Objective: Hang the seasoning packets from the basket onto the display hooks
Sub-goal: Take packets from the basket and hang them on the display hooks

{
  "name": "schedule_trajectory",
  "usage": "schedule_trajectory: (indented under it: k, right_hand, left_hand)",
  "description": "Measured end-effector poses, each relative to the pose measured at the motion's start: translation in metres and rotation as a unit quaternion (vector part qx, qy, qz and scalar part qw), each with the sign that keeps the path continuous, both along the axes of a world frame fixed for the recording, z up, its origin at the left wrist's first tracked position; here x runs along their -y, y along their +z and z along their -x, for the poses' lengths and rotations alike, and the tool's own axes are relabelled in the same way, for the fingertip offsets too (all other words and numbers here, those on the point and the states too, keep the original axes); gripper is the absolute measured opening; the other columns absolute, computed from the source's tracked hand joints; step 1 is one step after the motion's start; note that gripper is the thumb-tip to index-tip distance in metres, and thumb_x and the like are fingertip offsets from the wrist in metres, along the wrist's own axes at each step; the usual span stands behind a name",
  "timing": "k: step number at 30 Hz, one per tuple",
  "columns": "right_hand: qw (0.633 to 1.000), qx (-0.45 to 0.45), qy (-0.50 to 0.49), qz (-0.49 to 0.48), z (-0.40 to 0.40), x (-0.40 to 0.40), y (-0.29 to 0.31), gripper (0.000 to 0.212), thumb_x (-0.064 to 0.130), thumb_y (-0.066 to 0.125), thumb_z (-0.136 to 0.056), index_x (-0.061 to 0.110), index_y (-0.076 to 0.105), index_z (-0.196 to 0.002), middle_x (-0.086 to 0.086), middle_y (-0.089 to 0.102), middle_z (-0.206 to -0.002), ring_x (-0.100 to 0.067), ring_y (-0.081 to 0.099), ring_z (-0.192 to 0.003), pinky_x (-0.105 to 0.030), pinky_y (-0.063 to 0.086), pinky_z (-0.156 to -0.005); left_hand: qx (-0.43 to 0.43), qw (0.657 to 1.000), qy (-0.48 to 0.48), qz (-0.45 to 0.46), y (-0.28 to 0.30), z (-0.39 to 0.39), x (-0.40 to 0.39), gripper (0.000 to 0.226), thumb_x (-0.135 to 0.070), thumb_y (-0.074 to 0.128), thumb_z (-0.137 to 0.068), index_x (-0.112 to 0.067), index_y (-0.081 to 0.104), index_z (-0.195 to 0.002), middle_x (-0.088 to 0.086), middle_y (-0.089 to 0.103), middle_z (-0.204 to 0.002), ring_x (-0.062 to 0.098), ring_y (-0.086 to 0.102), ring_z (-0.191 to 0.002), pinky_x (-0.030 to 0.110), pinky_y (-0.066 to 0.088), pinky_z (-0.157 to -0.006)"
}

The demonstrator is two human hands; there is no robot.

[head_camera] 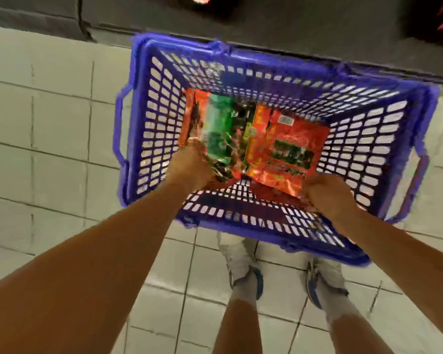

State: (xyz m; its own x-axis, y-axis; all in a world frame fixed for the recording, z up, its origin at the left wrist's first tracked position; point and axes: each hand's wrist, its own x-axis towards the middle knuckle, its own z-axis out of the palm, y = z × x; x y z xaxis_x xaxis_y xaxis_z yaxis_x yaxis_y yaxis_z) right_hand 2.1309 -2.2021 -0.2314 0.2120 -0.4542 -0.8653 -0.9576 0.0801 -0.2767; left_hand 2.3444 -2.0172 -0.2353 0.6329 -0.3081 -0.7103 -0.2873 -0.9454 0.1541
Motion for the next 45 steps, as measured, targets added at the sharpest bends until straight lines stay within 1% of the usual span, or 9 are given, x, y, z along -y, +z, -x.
schedule_trajectory:
  k: [5, 11, 17, 23, 28, 34, 37, 41, 45]
  right_hand:
    - [0.978, -0.011, 0.172, 0.121, -0.005, 0.007, -0.058, 0.018, 0.031, 0.069, -0.091, 0.014, 0.071, -0.097, -0.004, 0.066, -0.089, -0.030, 0.063, -0.086, -0.030, 0.038, -0.068]
    - [0.900, -0.048, 0.380, 0.206, -0.014, 0.024, -0.074, 0.074, 0.024, 0.073, -0.083, 0.016, 0.039, -0.147, -0.019, 0.029, -0.157, -0.039, 0.032, -0.142, -0.054, 0.050, -0.096]
    - [0.808, -0.073, 0.561, 0.165, -0.018, 0.035, -0.070, 0.108, 0.025, 0.068, -0.090, 0.019, -0.015, -0.159, -0.012, -0.027, -0.165, -0.037, -0.013, -0.155, -0.054, 0.024, -0.120]
    - [0.826, -0.018, 0.545, 0.143, -0.024, 0.020, -0.057, 0.090, 0.025, 0.068, -0.089, 0.012, 0.013, -0.159, -0.017, 0.007, -0.168, -0.038, 0.008, -0.155, -0.051, 0.035, -0.115]
    - [0.886, 0.084, 0.434, 0.143, -0.046, -0.005, -0.049, 0.053, 0.016, 0.066, -0.087, 0.012, 0.051, -0.138, -0.015, 0.060, -0.126, -0.034, 0.059, -0.116, -0.042, 0.056, -0.088]
    - [0.802, 0.067, 0.554, 0.211, -0.089, -0.027, -0.088, 0.096, 0.012, 0.071, -0.083, 0.018, 0.013, -0.159, -0.018, 0.002, -0.168, -0.038, -0.002, -0.155, -0.056, 0.021, -0.121]
    - [0.771, 0.048, 0.595, 0.220, -0.106, -0.033, -0.111, 0.110, 0.010, 0.068, -0.083, 0.026, -0.009, -0.161, -0.013, -0.023, -0.167, -0.038, -0.022, -0.152, -0.059, 0.008, -0.123]
    - [0.753, 0.080, 0.612, 0.230, -0.108, -0.030, -0.122, 0.095, 0.011, 0.065, -0.086, 0.023, 0.009, -0.162, -0.009, -0.004, -0.170, -0.038, -0.011, -0.155, -0.060, 0.007, -0.124]
    - [0.761, 0.173, 0.591, 0.204, -0.106, -0.011, -0.103, 0.063, 0.017, 0.066, -0.088, 0.026, 0.048, -0.148, -0.004, 0.030, -0.165, -0.030, 0.010, -0.156, -0.051, 0.006, -0.124]
  left_hand:
    - [0.079, 0.961, -0.255, -0.069, -0.088, -0.013, 0.002, 0.114, -0.020, 0.067, -0.082, -0.032, -0.017, -0.157, 0.013, -0.024, -0.166, 0.040, -0.012, -0.154, 0.058, 0.015, -0.121]
    - [0.123, 0.943, -0.292, -0.104, -0.113, -0.015, 0.006, 0.124, -0.027, 0.071, -0.090, -0.037, -0.040, -0.146, 0.014, -0.035, -0.160, 0.041, -0.018, -0.151, 0.060, 0.009, -0.122]
    - [0.066, 0.961, -0.265, -0.043, -0.082, -0.029, 0.011, 0.098, -0.030, 0.069, -0.090, -0.037, -0.001, -0.159, 0.013, 0.004, -0.167, 0.044, 0.014, -0.151, 0.059, 0.029, -0.116]
    - [-0.024, 0.976, 0.038, 0.213, -0.034, -0.042, 0.013, 0.049, -0.002, 0.049, -0.084, -0.025, 0.062, -0.125, 0.012, 0.068, -0.111, 0.023, 0.067, -0.086, 0.036, 0.057, -0.070]
    - [-0.136, 0.931, 0.215, 0.263, 0.005, -0.037, 0.002, 0.043, -0.012, 0.055, -0.077, -0.025, 0.069, -0.114, 0.005, 0.076, -0.099, 0.050, 0.065, -0.098, 0.070, 0.053, -0.082]
    - [-0.093, 0.923, 0.256, 0.272, 0.000, -0.042, -0.022, 0.036, -0.006, 0.056, -0.086, -0.038, 0.069, -0.091, -0.010, 0.075, -0.088, 0.008, 0.070, -0.075, 0.021, 0.057, -0.061]
    - [-0.073, 0.934, 0.231, 0.262, -0.006, -0.045, -0.026, 0.033, 0.002, 0.053, -0.091, -0.024, 0.069, -0.101, 0.000, 0.074, -0.088, 0.015, 0.069, -0.077, 0.026, 0.056, -0.060]
    - [-0.054, 0.941, 0.224, 0.249, -0.009, -0.046, -0.025, 0.029, 0.001, 0.050, -0.093, -0.018, 0.068, -0.106, 0.005, 0.074, -0.093, 0.024, 0.070, -0.086, 0.041, 0.059, -0.076]
    - [-0.027, 0.948, 0.203, 0.242, -0.004, -0.040, -0.024, 0.026, 0.000, 0.054, -0.094, -0.024, 0.062, -0.089, 0.000, 0.066, -0.074, -0.003, 0.056, -0.050, 0.015, 0.042, -0.041]
